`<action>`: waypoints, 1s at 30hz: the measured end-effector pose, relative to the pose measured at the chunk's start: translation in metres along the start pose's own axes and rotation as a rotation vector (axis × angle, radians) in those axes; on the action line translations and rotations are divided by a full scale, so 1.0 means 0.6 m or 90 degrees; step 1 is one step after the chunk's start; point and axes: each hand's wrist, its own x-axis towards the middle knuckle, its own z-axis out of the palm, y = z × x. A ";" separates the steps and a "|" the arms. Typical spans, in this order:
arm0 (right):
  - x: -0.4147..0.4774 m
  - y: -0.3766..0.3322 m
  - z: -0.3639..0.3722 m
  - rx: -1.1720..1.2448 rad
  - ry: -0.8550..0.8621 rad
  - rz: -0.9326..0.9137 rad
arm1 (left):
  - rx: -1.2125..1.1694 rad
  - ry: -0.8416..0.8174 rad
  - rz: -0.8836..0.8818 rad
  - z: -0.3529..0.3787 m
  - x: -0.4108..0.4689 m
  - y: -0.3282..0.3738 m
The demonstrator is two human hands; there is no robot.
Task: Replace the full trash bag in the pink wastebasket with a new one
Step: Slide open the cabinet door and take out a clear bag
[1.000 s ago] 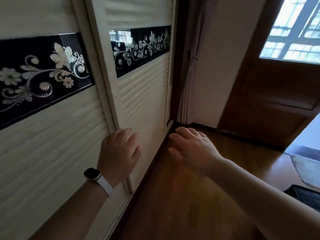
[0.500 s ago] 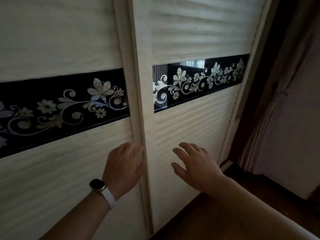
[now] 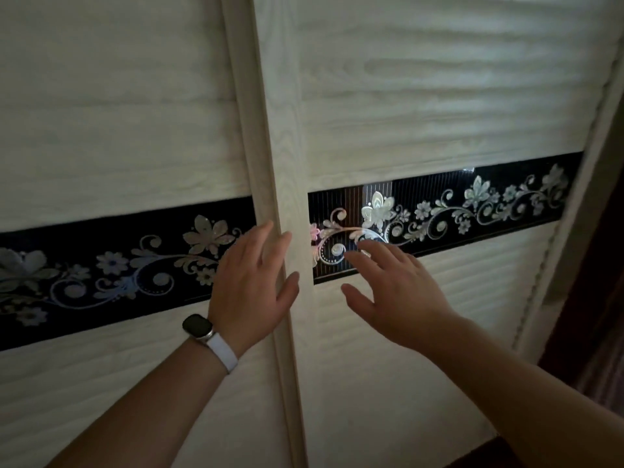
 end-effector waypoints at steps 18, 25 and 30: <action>0.200 0.056 0.121 -0.008 0.281 -0.040 | -0.057 0.290 0.094 0.117 0.168 -0.035; 0.239 0.077 0.196 -0.027 0.458 -0.060 | -0.083 0.322 0.129 0.144 0.178 -0.038; 0.263 0.098 0.228 -0.050 0.539 -0.084 | -0.086 0.328 0.155 0.157 0.192 -0.034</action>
